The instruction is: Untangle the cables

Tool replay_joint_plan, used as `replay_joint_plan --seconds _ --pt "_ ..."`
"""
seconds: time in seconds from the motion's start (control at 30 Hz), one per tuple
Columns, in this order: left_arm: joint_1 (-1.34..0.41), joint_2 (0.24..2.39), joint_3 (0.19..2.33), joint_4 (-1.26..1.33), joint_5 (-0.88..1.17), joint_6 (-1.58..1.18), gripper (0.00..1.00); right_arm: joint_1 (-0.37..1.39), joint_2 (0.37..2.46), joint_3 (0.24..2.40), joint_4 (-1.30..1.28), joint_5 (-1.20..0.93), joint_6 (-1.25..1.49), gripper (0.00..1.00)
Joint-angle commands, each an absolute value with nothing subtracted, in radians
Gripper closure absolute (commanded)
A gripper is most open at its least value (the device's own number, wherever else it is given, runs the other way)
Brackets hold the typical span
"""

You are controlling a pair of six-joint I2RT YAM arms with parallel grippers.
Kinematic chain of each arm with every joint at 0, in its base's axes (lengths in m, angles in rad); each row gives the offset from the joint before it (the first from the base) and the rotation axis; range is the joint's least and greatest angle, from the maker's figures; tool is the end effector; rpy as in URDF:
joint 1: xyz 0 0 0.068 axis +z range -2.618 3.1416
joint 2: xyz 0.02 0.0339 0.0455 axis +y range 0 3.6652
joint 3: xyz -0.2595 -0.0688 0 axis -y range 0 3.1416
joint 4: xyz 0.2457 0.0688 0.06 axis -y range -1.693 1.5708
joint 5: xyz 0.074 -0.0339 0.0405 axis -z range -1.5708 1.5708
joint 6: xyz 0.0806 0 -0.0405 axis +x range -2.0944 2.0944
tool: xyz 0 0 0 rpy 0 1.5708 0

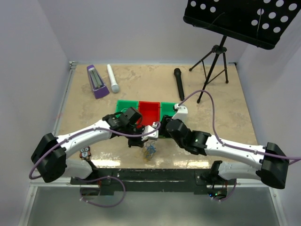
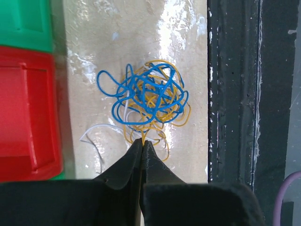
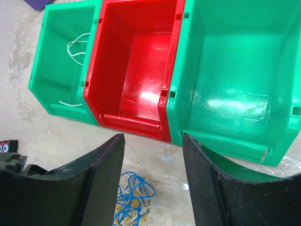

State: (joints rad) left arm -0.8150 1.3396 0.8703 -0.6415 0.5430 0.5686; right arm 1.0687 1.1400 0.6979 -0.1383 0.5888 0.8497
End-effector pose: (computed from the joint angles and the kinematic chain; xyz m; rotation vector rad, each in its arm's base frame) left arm 0.1551 -0.2253 0.1803 1.8181 1.9248 -0.8059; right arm 0.1727 0.2215 0.2211 0.1104 2.0878 0.5531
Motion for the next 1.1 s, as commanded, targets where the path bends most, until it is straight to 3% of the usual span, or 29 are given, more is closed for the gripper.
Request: replay_joint_plan --seconds 0.0,0.5,0.8,1.07 --pt "-0.822 1.287 0.952 -0.638 0.517 0.568 1.0 1.081 1.109 0.67 -0.104 0.583 0.845 0.43" --pt "-0.822 1.169 1.129 -0.831 0.563 0.617 1.0 1.296 0.916 0.549 0.241 0.558 0.533 0.32" --pt "-0.822 1.21 1.244 -0.91 0.572 0.615 1.0 1.448 0.98 0.591 0.311 0.632 0.381 0.29" --pt "-0.822 1.242 1.322 -0.986 0.614 0.624 1.0 1.477 1.071 0.632 0.425 0.781 0.309 0.28"
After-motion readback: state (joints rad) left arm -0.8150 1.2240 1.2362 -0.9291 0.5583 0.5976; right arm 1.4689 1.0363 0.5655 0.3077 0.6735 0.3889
